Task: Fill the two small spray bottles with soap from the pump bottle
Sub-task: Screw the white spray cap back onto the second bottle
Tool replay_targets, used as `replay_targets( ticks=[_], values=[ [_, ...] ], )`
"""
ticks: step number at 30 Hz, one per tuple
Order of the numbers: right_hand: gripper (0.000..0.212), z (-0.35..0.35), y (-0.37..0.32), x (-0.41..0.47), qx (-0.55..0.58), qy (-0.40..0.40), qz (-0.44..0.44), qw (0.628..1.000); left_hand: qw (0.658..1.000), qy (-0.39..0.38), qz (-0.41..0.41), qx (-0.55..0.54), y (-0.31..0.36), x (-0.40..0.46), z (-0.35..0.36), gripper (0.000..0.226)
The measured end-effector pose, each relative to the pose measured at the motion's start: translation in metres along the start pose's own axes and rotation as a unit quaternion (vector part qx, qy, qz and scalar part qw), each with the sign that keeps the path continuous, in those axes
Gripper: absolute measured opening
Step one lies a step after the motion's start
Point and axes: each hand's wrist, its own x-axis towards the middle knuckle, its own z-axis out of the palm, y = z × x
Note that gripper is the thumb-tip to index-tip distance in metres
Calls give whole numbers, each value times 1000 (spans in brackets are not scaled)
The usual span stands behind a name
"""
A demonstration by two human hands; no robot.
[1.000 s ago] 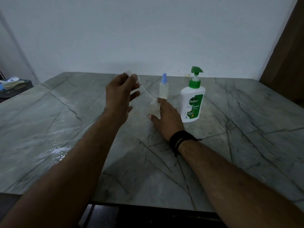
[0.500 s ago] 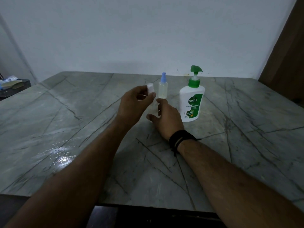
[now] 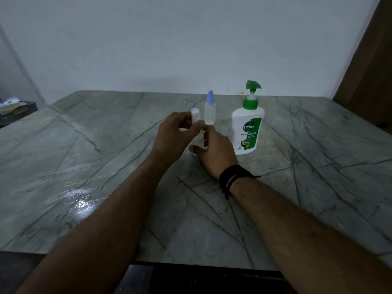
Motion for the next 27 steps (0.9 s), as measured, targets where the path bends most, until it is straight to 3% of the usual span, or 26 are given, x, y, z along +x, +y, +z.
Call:
replay_targets(
  ticks=[27],
  values=[
    [58,0,-1,-2,-1,16,-11,1000,999,-1,-6,-39,-3,-5,8,26]
  ],
)
